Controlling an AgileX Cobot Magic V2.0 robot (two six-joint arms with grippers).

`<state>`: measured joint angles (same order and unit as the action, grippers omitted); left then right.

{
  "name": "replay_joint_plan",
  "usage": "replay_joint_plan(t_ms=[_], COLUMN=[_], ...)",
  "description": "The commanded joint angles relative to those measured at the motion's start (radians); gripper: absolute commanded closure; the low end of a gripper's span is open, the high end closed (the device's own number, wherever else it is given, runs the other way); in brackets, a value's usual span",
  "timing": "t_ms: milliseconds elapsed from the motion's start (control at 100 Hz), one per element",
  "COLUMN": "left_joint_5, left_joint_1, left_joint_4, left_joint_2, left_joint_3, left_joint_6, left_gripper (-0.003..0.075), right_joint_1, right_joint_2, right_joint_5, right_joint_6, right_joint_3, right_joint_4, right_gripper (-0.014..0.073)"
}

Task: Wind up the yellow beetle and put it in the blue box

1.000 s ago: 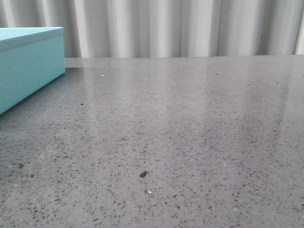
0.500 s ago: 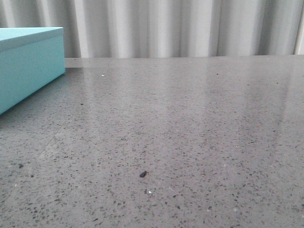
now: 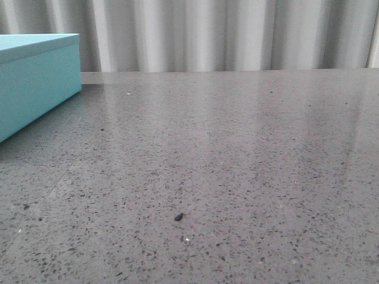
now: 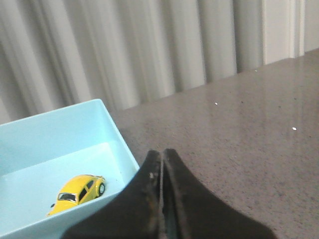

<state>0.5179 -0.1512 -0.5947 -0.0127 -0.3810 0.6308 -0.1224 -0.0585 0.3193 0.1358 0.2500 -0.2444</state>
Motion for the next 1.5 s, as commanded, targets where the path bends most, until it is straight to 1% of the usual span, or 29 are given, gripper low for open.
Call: replay_joint_plan(t_ms=[0,950,1000,1050,1120,1220,1290,1360,1420,1490], left_joint_5=[-0.119,-0.116,-0.137,-0.174,-0.267,-0.396,-0.472,-0.530,-0.570,-0.573], left_joint_1=[-0.006,-0.006,-0.006,-0.006,-0.004,-0.004,-0.004,-0.004,-0.004,-0.004], left_joint_4=[-0.036,-0.038,0.006,0.131,0.235,0.363,0.464,0.510,0.510,0.510], left_joint_2=[0.001,0.001,0.001,0.001,0.004,0.017,0.034,0.049,0.048,0.048], left_joint_3=[0.002,0.007,0.014,0.032,0.066,0.126,0.171,0.217,0.252,0.290], left_joint_6=[-0.001,-0.001,-0.001,-0.003,-0.099,-0.355,-0.496,-0.570,-0.586,-0.589], left_gripper=[0.0741,0.0741,0.0741,0.0741,0.0741,0.0741,0.0741,0.0741,0.0741,0.0741], right_joint_1=[0.006,0.006,0.006,0.006,0.006,0.006,0.006,0.006,0.006,0.006], right_joint_2=[-0.012,-0.012,-0.012,-0.012,-0.012,-0.012,-0.012,-0.012,-0.012,-0.012], right_joint_5=[-0.106,-0.105,-0.105,-0.105,-0.105,-0.105,-0.105,-0.105,-0.105,-0.105], right_joint_6=[-0.008,-0.008,-0.008,-0.008,-0.008,-0.008,-0.008,-0.008,-0.008,-0.008], right_joint_3=[0.022,0.022,0.022,0.022,0.022,0.022,0.022,0.022,0.022,0.022], right_joint_4=[-0.020,-0.020,-0.020,-0.020,-0.020,-0.020,-0.020,-0.020,-0.020,-0.020], right_gripper=[0.0634,0.0635,0.0635,0.0635,0.0635,0.0635,0.0635,0.0635,0.0635,0.0635])
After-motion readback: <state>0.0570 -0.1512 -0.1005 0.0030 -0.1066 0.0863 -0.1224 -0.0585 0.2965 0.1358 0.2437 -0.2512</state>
